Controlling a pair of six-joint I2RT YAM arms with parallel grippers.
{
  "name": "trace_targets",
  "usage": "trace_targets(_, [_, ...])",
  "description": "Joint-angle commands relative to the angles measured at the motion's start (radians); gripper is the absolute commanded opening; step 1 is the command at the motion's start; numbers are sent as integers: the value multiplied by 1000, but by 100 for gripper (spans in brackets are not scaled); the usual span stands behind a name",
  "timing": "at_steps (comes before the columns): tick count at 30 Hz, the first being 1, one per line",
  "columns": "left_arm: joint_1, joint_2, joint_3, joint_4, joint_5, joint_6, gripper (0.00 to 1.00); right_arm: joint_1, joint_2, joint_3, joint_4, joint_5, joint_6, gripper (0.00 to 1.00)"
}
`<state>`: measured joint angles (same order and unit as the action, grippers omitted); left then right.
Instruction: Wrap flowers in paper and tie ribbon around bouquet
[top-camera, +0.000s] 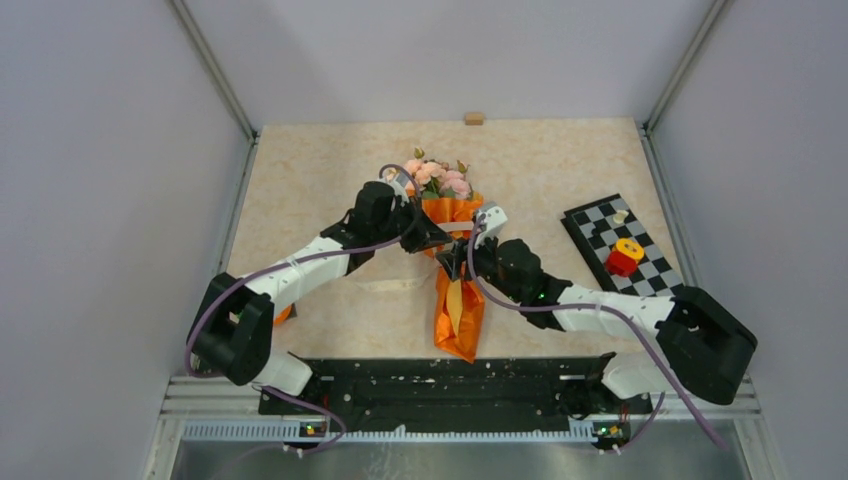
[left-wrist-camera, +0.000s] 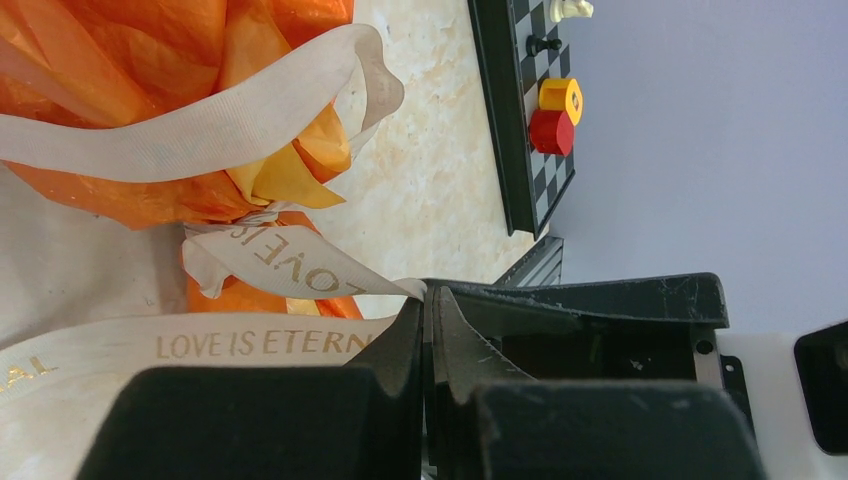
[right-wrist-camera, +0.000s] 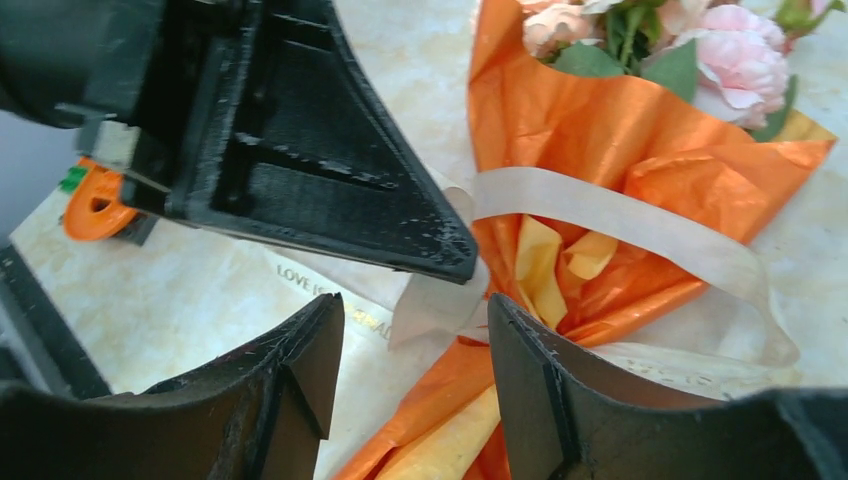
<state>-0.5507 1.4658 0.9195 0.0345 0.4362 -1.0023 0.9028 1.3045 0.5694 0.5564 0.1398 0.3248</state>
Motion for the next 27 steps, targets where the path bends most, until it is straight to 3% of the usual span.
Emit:
trace_targets(1, [-3, -20, 18, 42, 0, -12, 0, 19, 25, 31, 45, 109, -3, 56])
trace_targets(5, [-4, -16, 18, 53, 8, -19, 0, 19, 71, 46, 85, 112, -4, 56])
trace_targets(7, [-4, -18, 14, 55, 6, -16, 0, 20, 98, 53, 108, 122, -1, 50])
trace_targets(8, [-4, -21, 12, 54, 6, -12, 0, 19, 103, 48, 132, 127, -1, 36])
trace_targets(9, [-3, -24, 12, 44, 2, -4, 0, 19, 104, 40, 153, 131, 1, 10])
trace_targets(10, [-4, -29, 15, 26, -2, 9, 3, 20, 100, 33, 162, 140, 4, 0])
trace_targets(12, [-2, -44, 30, -45, -40, 56, 13, 20, 76, 26, 151, 157, -3, 0])
trace_targets(13, [-3, -56, 37, -98, -58, 85, 23, 20, 64, 27, 132, 164, -9, 0])
trace_targets(15, [-2, -90, 47, -210, -126, 155, 48, 21, 44, 30, 89, 167, -17, 0])
trace_targets(17, [-3, -137, 45, -297, -205, 198, 85, 20, 28, 25, 69, 150, -16, 0])
trace_targets(18, [-3, -163, 44, -338, -241, 218, 97, 21, 23, 21, 65, 134, -15, 0])
trace_targets(21, [-2, -232, 38, -473, -375, 273, 99, 20, 12, 24, 36, 112, -23, 0])
trace_targets(24, [19, -276, 37, -597, -611, 266, 99, 19, 3, 34, -1, 97, -26, 0])
trace_targets(27, [146, -252, 59, -663, -654, 296, 99, 20, 2, 42, -13, 53, -26, 0])
